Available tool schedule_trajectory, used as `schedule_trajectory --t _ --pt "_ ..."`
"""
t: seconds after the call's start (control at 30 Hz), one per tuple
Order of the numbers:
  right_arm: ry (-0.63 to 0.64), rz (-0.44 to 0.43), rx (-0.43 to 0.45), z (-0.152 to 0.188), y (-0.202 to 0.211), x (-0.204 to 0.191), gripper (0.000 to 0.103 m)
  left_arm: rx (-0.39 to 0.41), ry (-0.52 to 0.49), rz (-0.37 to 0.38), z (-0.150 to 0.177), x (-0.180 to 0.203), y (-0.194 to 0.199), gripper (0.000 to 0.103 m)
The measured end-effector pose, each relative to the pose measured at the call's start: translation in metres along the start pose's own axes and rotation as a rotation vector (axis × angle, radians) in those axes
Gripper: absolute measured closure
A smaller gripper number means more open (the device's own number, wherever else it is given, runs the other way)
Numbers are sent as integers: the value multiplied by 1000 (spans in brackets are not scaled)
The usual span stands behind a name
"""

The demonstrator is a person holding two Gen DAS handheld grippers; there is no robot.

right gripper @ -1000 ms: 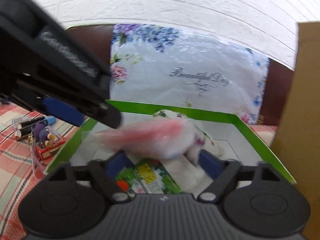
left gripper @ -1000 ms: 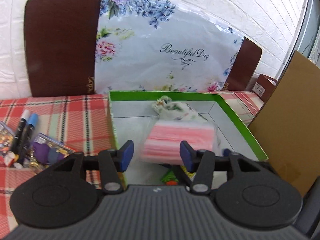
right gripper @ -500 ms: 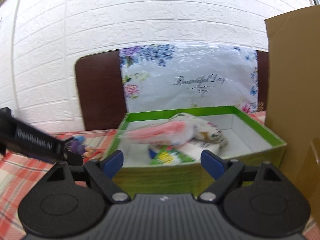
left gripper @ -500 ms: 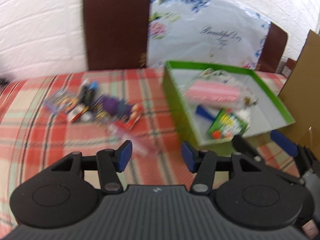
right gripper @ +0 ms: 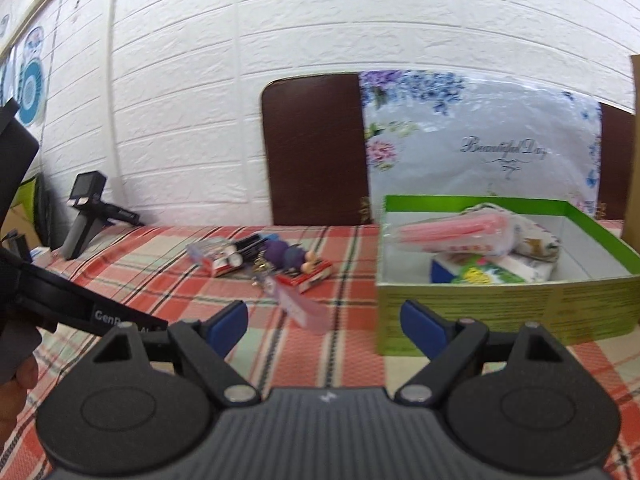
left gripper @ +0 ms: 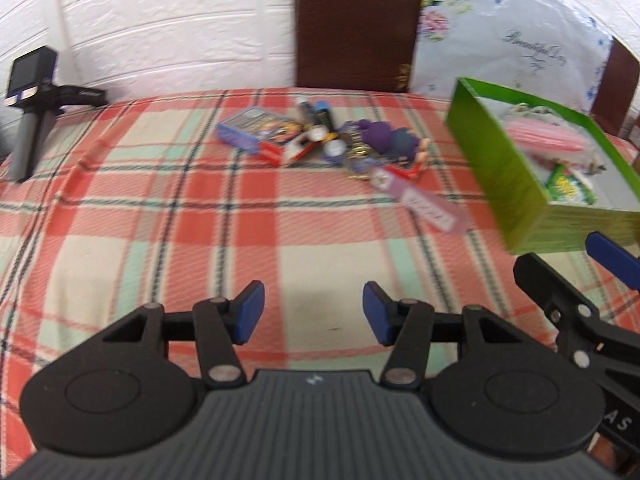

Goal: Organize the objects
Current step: 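Move the left gripper back over the table toward the keychain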

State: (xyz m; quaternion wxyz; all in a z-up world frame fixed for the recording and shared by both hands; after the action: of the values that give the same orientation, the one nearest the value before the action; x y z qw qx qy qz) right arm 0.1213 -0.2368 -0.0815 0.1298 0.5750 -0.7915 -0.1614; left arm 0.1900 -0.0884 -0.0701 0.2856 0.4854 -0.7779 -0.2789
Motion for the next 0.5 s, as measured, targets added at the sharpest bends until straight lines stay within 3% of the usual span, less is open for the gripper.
schedule_trajectory --t 0.5 --pt "110 -101 -69 14 -26 -65 22 3 89 -67 6 -71 -6 46"
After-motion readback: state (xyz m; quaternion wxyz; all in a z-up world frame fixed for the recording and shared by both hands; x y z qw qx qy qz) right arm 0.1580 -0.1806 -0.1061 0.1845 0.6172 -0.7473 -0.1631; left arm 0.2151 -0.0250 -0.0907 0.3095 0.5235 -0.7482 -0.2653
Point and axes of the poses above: each gripper's, at about its wrist camera, not at the fingertips, and y roughly against the way its jaws point, x to its right, z to its underside, the point moved 10 cm from there along -y, roughly the way its jaws point, and after that the axes turned 13 degrees about z, right-handed, at the moved point
